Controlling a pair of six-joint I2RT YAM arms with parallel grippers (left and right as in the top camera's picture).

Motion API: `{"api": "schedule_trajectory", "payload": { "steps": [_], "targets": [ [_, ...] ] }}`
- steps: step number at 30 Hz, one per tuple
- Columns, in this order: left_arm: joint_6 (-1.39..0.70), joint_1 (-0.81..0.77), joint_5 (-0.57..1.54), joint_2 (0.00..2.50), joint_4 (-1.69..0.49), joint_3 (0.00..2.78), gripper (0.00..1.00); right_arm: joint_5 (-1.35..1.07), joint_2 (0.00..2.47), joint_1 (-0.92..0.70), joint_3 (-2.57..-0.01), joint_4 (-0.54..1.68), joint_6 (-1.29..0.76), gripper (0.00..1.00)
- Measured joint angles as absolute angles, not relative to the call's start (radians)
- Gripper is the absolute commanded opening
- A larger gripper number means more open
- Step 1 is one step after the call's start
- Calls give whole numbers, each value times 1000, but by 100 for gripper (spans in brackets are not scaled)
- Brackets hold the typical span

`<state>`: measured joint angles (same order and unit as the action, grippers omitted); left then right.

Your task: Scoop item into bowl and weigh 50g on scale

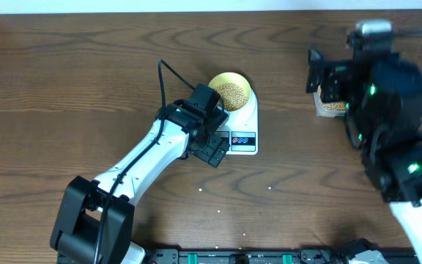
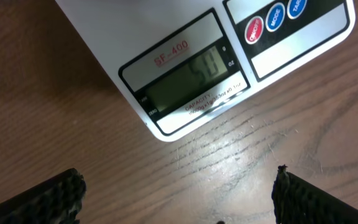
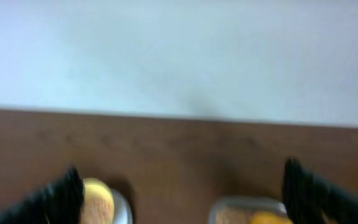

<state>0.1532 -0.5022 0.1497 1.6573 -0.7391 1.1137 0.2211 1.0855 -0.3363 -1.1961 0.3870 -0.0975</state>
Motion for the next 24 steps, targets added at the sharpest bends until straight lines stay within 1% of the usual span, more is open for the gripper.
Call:
{"api": "schedule_trajectory", "payload": {
  "steps": [5,11,19,24],
  "targets": [
    [153,-502,150,1657,-739,1113,98,215,999,-336,-931,89,-97,99],
    [153,-502,150,1657,-739,1112,98,214,904,-336,-694,-190,-97,99],
    [153,-502,150,1657,-739,1111,98,214,685,-336,-437,-436,-98,99],
    [154,-502,150,1657,-739,1111,98,213,606,-331,-298,-557,-137,99]
  ]
}}
